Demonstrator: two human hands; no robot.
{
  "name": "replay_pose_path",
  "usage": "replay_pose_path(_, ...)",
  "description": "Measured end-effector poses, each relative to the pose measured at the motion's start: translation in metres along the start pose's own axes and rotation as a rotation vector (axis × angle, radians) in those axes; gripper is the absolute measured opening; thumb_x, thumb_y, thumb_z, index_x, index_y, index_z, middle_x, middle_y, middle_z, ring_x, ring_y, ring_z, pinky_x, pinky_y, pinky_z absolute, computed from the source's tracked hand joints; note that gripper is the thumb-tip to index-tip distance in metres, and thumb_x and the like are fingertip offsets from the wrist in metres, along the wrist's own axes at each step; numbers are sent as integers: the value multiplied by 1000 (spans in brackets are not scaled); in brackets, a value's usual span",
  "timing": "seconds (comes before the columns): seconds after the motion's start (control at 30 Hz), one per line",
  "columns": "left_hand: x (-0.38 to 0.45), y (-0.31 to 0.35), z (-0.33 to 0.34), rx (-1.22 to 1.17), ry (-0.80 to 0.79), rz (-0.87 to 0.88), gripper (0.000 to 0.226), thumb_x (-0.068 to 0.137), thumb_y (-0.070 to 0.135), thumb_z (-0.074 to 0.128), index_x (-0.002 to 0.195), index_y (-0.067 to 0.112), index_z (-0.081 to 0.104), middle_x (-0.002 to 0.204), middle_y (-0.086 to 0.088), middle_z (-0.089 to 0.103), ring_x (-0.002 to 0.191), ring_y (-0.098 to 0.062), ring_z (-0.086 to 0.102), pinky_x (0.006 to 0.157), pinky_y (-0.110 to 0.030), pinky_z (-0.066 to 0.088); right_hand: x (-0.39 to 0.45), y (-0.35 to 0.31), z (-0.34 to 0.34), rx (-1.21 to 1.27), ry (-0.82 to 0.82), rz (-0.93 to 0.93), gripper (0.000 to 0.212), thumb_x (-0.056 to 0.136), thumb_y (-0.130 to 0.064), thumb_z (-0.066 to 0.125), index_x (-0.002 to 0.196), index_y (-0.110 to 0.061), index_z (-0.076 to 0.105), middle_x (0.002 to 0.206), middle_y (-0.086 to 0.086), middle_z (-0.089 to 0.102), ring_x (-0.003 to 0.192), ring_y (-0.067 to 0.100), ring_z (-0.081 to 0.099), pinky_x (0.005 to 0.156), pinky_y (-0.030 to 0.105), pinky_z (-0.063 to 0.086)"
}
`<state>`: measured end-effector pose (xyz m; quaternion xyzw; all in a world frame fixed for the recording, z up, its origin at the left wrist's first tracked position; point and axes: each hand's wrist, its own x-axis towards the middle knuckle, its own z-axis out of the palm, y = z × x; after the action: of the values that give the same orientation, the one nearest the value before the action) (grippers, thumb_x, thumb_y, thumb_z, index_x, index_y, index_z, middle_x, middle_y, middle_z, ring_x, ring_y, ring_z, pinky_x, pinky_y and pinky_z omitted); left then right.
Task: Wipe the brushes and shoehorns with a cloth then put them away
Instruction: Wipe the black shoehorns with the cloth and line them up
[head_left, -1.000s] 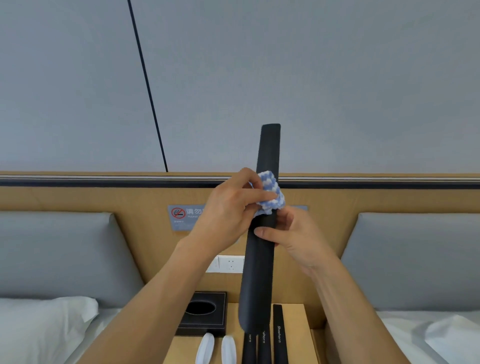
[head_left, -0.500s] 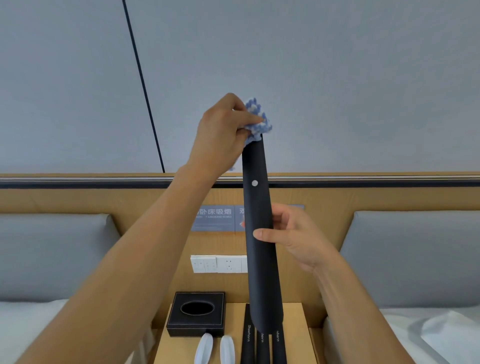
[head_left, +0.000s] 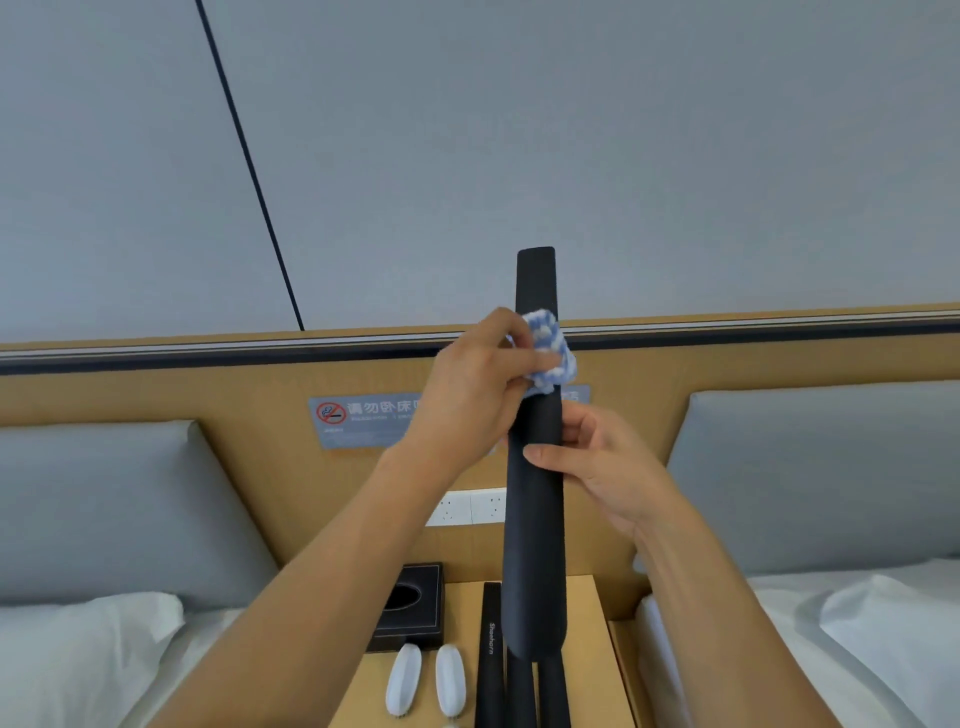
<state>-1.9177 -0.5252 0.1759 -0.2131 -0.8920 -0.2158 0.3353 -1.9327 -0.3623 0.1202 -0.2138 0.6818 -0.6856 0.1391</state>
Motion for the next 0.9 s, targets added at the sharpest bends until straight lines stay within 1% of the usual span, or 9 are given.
replay_pose_path(0.1,-18,1,14,-42,-115,21,24,82,-3,66,96,11,79,100,-10,63,79,-24,62,65,-29,46,-7,17,-5,28,47,67,24,87,0,69,110,-7,69,105,10,77,103,25,71,90,38,59)
replay_pose_path(0.2,-33,-3,25,-86,-208,19,28,80,-7,66,97,11,79,102,-10,62,82,-23,62,68,-32,50,-18,32,-8,5,31,115,22,91,-5,68,110,-15,69,105,5,77,103,22,72,89,37,59)
replay_pose_path(0.33,-51,-6,45,-89,-261,-25,26,82,-5,65,99,10,76,107,-8,61,89,-24,62,67,-36,51,-33,54,-11,-14,-9,208,25,97,-13,61,119,-26,65,113,-2,75,111,15,68,100,42,52)
replay_pose_path(0.43,-67,-5,64,-74,-296,-66,26,81,-4,65,99,12,74,107,-8,60,87,-27,61,63,-39,50,-42,72,-13,13,-3,308,28,101,-18,54,124,-32,63,117,-5,74,116,13,65,104,44,49)
replay_pose_path(0.5,-78,-7,76,-86,-313,-101,26,80,-5,65,98,11,74,104,-10,61,84,-28,61,63,-39,50,-51,86,-15,64,15,372,31,102,-18,52,123,-36,64,118,-5,73,117,11,65,102,42,50)
replay_pose_path(0.6,-99,-12,93,-104,-321,-197,21,84,-2,65,99,10,74,104,-9,60,86,-26,61,67,-30,48,-69,113,-21,45,53,468,30,102,-22,51,124,-39,63,116,-8,73,111,10,67,92,36,54)
replay_pose_path(0.73,-134,-24,108,-116,-346,-335,21,85,-2,65,97,12,75,101,-8,60,83,-25,62,67,-28,49,-99,160,-35,49,156,629,32,103,-17,48,124,-34,65,115,-8,72,113,15,65,84,29,56)
replay_pose_path(0.83,-158,-35,118,-125,-357,-421,22,84,-6,63,95,7,76,99,-11,61,81,-28,62,68,-39,54,-109,201,-44,4,172,745,38,103,-12,47,133,-32,57,123,-1,68,115,19,63,90,36,56)
replay_pose_path(0.9,-171,-42,124,-113,-357,-470,23,84,-8,63,97,6,76,101,-13,62,85,-30,63,70,-39,54,-105,230,-49,-86,138,805,44,102,-12,52,141,-31,49,126,0,64,116,21,62,96,43,55)
